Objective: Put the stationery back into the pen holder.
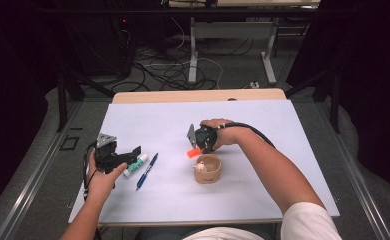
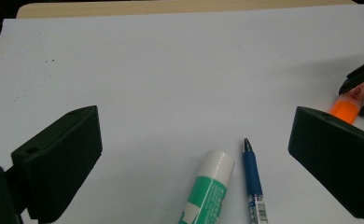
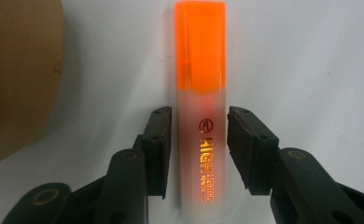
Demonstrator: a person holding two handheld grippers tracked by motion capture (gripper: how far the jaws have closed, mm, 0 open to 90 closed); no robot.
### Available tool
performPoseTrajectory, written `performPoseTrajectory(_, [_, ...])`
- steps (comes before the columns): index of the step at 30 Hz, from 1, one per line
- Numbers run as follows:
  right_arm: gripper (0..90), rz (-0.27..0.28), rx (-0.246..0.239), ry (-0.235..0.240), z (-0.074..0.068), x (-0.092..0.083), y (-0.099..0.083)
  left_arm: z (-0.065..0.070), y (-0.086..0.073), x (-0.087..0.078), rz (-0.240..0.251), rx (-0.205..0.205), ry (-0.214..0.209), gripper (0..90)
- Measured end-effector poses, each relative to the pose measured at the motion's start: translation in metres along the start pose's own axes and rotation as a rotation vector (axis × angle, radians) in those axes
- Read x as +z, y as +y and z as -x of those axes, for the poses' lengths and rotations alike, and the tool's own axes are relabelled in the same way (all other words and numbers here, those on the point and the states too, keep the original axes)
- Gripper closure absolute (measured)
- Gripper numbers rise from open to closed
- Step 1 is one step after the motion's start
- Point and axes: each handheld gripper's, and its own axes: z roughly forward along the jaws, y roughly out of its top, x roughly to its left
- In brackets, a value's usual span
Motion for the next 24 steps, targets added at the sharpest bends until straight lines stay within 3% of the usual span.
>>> performPoseTrajectory(3, [61.2,0.012,-0.016,-0.025,-0.0005,0.0038,0.0003,-0.0001,0.0,0.0001,-0.004,0.0,0.001,2.8])
performPoseTrajectory(4, [61.6,0.007,0.0,-0.022,-0.0015,0.0038,0.0011,-0.0001,0.0,0.0001,-0.004,0.0,0.001,2.8])
performPoseTrajectory(5, [61.8,0.006,-0.026,-0.019,0.0007,0.0037,0.0014,-0.0002,0.0,0.0001,-0.004,0.0,0.001,2.8])
performPoseTrajectory(8, [64.2,-0.005,-0.022,0.0,0.0009,0.0032,0.0019,-0.0004,0.0,0.0002,0.001,-0.001,0.0,2.8])
performPoseTrajectory(24, [65.9,0.003,-0.014,-0.007,-0.0004,0.0032,0.0004,-0.0008,0.0,0.0003,-0.001,-0.001,0.0,2.8])
